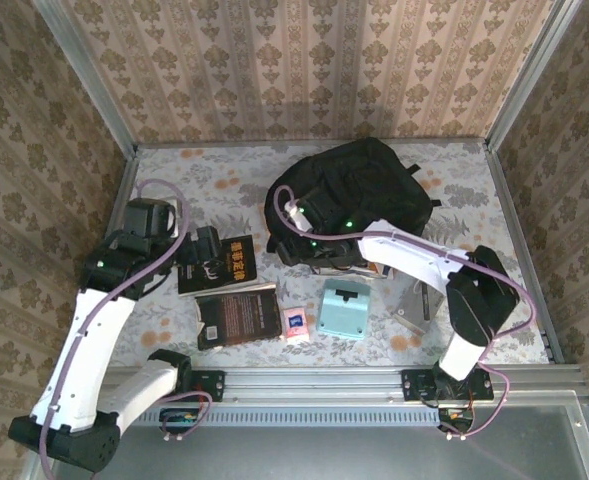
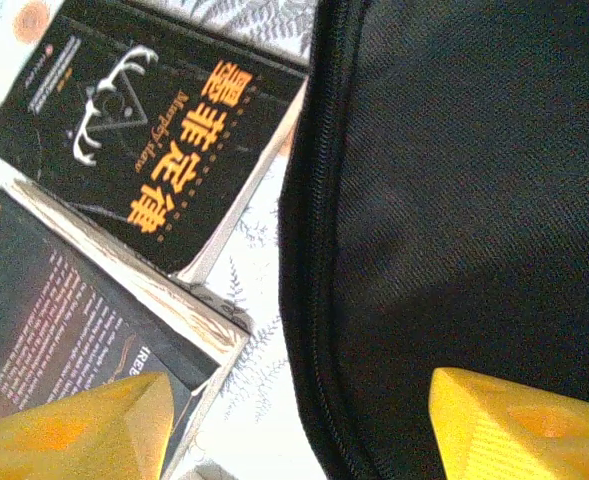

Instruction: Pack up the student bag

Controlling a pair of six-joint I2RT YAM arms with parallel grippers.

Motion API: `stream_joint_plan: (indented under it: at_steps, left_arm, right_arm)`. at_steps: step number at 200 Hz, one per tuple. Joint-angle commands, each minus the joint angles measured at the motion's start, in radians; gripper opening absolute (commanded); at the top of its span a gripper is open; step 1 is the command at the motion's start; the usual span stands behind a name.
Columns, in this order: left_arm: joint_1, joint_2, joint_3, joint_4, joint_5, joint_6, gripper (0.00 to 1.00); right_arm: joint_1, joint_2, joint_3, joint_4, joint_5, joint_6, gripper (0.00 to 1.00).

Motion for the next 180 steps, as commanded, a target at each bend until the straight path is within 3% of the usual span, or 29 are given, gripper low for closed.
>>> stream_joint_plan:
  at_steps: [1,23,48,68,86,130,151,180]
  left_arm:
    - [0.006,0.052,-0.028,0.043,0.095,-0.025,1.0]
    - [-0.008,0.12,-0.039,0.087,0.15,-0.064,1.0]
    - [-0.066,0.205,-0.033,0.167,0.167,-0.109,1.0]
    - [-0.119,0.313,0.025,0.199,0.147,-0.122,1.0]
    - [-0.177,0.419,0.087,0.21,0.125,-0.128,1.0]
    - [-0.209,0.638,0.194,0.2,0.137,-0.199,0.96]
    - [-0.225,0.688,0.194,0.221,0.155,-0.213,0.94]
    - [-0.234,0.714,0.168,0.259,0.179,-0.229,0.93]
  right_arm:
    - [-0.069,-0.155,-0.013,0.087,0.079,0.163,0.7]
    - [-0.153,-0.219,-0.039,0.029,0.219,0.386,0.6]
    - [-0.214,-0.255,-0.073,-0.048,0.291,0.5,0.43]
    - [-0.259,-0.278,-0.108,-0.098,0.327,0.579,0.4]
    - [-0.296,-0.311,-0.158,-0.088,0.29,0.638,0.42]
    - [-0.307,-0.324,-0.269,-0.06,0.156,0.814,0.42]
    - [-0.301,-0.303,-0.34,0.049,0.003,0.886,0.44]
    - [-0.269,-0.238,-0.352,0.138,-0.098,0.905,0.47]
